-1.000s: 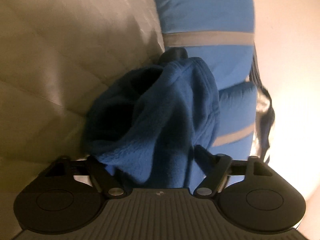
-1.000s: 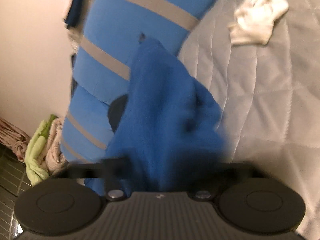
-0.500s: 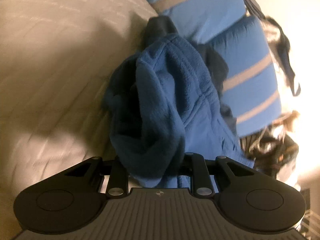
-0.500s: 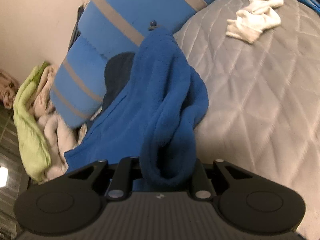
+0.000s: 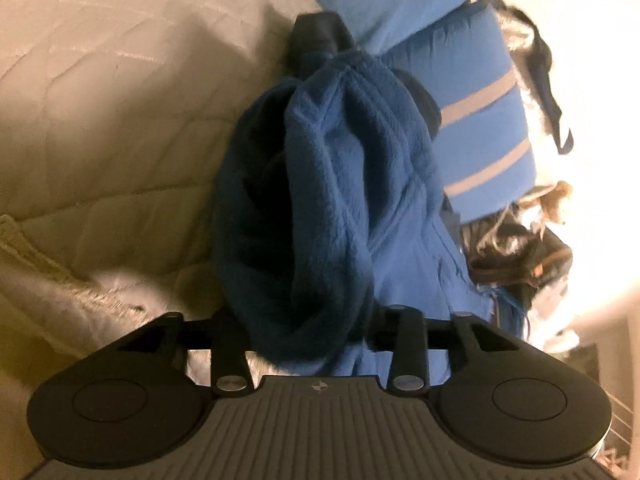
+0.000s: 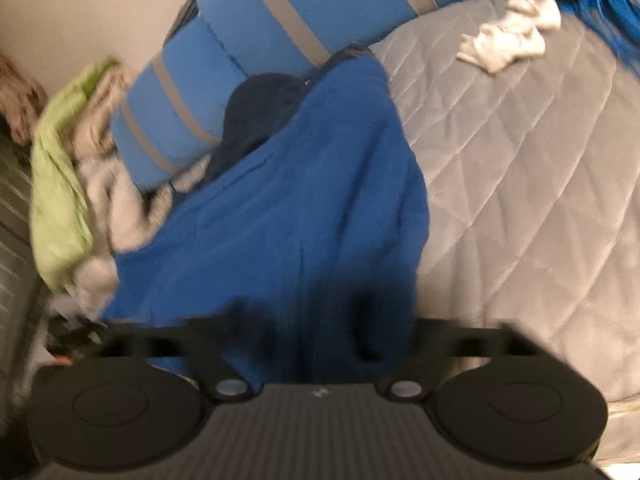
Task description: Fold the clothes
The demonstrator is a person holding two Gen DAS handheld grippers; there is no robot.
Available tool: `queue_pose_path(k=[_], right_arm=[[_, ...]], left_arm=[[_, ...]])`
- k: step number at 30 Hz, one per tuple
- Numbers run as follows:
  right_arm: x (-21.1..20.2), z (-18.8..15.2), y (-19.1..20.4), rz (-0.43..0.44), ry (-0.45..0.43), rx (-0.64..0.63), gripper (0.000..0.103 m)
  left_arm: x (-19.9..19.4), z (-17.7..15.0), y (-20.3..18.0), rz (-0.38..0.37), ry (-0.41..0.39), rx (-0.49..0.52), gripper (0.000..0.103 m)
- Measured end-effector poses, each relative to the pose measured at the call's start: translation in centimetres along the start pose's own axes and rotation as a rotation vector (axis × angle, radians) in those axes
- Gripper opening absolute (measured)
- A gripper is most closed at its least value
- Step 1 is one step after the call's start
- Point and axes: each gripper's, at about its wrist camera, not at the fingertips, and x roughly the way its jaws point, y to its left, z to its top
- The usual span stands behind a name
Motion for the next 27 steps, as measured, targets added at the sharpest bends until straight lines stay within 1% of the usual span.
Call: queue_pose_path(k=[1, 2, 4, 6, 8, 9, 10, 11, 12, 14, 15, 17, 20, 22, 24, 27], right_arm=[[-0.8, 0.4, 0.4, -0.015, -0.014, -0.029, 0.102], [-1.8, 0.8, 0.7, -0.031, -0.028, -0.055, 0.102], [-4.0, 1.6, 1.6, -0.078, -0.079, -0.115, 0.102], [-5.9, 2.5, 3.0, -0.132, -0.147, -0.207, 0.102], [-7.1, 3.6, 5.0, -0.204, -0.203, -0.324, 0.102], [-7.2, 3.9, 6.1, -0.236, -0.224, -0.379, 0.103], [-7.3, 4.3, 7.2, -0.263, -0.243, -0.428, 0.102], [-7.2, 4.7, 8.3, -0.281, -0.263, -0.465, 0.103], [-7.1, 5.1, 9.1, -0.289, -0.285, -0.487, 0.102], [-6.6, 6.1, 10.5, -0.306, -0.321, -0.466, 0.102], [-6.4, 6.7, 11.2, -0.314, -0.338, -0.449, 0.102], [-5.6, 7.8, 11.9, -0.291, -0.371, -0.359, 0.103], [-4.2, 8.8, 12.2, -0.238, -0.416, -0.202, 0.103], [-3.2, 9.2, 12.4, -0.229, -0.445, -0.100, 0.103], [-1.9, 9.2, 12.0, -0.205, -0.436, -0.047, 0.103], [0.3, 9.2, 11.3, -0.164, -0.410, 0.015, 0.103]], left_arm=[[-0.3, 0.3, 0.0, 0.003, 0.026, 0.005, 0.051], [-1.2, 0.5, -1.0, 0.038, 0.026, 0.064, 0.057], [-3.0, 1.0, -3.2, 0.111, 0.025, 0.186, 0.059], [-4.8, 1.4, -5.4, 0.183, 0.023, 0.307, 0.061], [-6.2, 1.3, -8.5, 0.249, -0.044, 0.492, 0.064], [-6.7, 1.2, -10.2, 0.276, -0.079, 0.594, 0.068], [-7.0, 1.0, -11.7, 0.267, -0.093, 0.693, 0.070], [-7.2, 0.8, -13.0, 0.237, -0.098, 0.777, 0.072], [-7.1, 0.9, -14.5, 0.198, -0.112, 0.857, 0.072], [-6.7, 0.6, -17.0, 0.145, -0.167, 0.975, 0.073], [-6.0, 0.5, -18.4, 0.141, -0.179, 1.025, 0.073], [-4.4, 0.4, -20.7, 0.121, -0.181, 1.097, 0.073], [-1.3, -0.7, -23.5, 0.086, -0.178, 1.189, 0.073], [0.9, -2.0, -24.7, 0.102, -0.152, 1.227, 0.073], [3.4, -2.9, -25.7, 0.114, -0.127, 1.238, 0.074], [6.4, -3.2, -25.8, 0.072, -0.044, 1.276, 0.073]])
